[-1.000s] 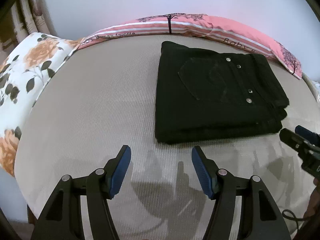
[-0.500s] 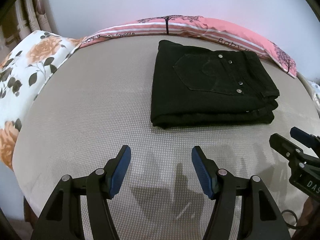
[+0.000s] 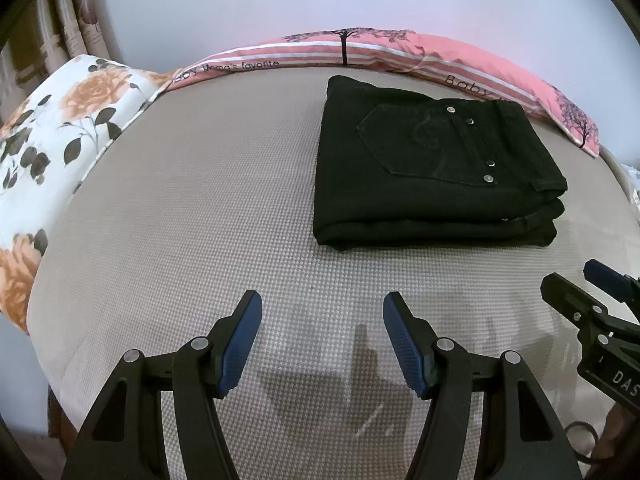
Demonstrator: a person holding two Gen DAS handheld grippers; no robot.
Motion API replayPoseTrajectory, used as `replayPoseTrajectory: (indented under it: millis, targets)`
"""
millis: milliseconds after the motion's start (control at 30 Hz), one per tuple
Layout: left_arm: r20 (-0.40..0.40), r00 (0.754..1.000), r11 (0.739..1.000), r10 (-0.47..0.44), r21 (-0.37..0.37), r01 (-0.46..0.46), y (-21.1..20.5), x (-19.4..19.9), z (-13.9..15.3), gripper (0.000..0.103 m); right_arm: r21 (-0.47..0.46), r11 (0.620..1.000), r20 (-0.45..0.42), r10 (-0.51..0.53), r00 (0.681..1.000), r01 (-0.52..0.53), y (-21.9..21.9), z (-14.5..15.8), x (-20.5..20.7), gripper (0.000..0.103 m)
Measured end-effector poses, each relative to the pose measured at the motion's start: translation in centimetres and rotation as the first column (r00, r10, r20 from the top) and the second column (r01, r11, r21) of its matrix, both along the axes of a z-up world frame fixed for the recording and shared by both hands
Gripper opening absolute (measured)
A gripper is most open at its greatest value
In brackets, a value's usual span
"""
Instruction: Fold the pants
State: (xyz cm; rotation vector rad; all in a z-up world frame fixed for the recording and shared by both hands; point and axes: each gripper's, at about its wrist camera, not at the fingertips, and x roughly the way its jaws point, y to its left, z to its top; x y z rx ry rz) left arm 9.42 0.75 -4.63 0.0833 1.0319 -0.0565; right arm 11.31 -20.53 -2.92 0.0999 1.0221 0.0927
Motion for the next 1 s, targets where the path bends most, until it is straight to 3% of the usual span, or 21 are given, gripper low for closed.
replayPoseTrajectory:
  millis: [1000]
  targets:
    - [0.001,1.0,0.999,-0.018,0.029,0.018,-0.26,0.14,-0.15,0.064,-0.006,1.0,-0.025,-0.001,1.0,0.001,0.24,-0.51,0.24,0.075]
